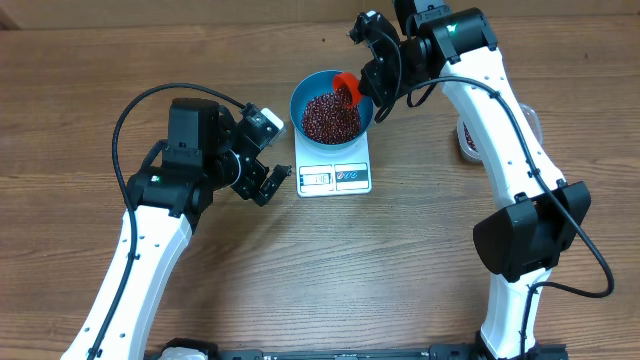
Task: Scoop item into bowl and weigh 150g on scale
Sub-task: 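Hold the red scoop tilted over the bowl, trickling beans in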
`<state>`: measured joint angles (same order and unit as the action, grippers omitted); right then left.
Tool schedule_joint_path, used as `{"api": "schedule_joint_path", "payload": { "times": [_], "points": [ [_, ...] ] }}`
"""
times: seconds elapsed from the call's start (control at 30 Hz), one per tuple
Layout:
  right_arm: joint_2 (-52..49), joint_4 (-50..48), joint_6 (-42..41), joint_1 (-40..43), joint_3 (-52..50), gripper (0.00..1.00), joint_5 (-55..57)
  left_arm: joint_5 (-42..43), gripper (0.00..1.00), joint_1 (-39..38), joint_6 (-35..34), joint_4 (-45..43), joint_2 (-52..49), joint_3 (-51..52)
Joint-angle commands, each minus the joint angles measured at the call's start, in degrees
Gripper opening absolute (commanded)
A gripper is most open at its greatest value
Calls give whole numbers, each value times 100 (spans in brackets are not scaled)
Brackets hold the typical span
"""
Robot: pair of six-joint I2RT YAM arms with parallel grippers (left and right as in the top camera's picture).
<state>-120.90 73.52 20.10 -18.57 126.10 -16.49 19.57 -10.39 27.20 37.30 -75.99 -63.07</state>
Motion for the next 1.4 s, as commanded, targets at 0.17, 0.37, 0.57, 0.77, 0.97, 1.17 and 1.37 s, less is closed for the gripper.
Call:
{"api": "schedule_joint_path", "payload": {
  "times": [0.17,0.37,0.57,0.77,0.97,1.17,1.37],
  "points": [
    [109,-81,551,-50,223,4,212,98,99,22,66,-2,-26,-127],
    [109,-74,553,-61,223,4,212,98,99,22,68,-4,-26,-127],
    [109,-63,332,-55,223,4,-68,98,100,22,68,-4,-26,-127],
    [109,111,72,310,223,4,-949,98,100,22,68,-2,-26,-127],
    [111,243,72,654,223,4,-1718,98,100,22,68,-4,-26,-127],
    [111,289,72,693,223,4,-1926,98,100,22,68,-2,-26,-127],
    [120,293,70,798,223,4,-2232,98,100,22,66,-4,-26,-127]
  ]
}}
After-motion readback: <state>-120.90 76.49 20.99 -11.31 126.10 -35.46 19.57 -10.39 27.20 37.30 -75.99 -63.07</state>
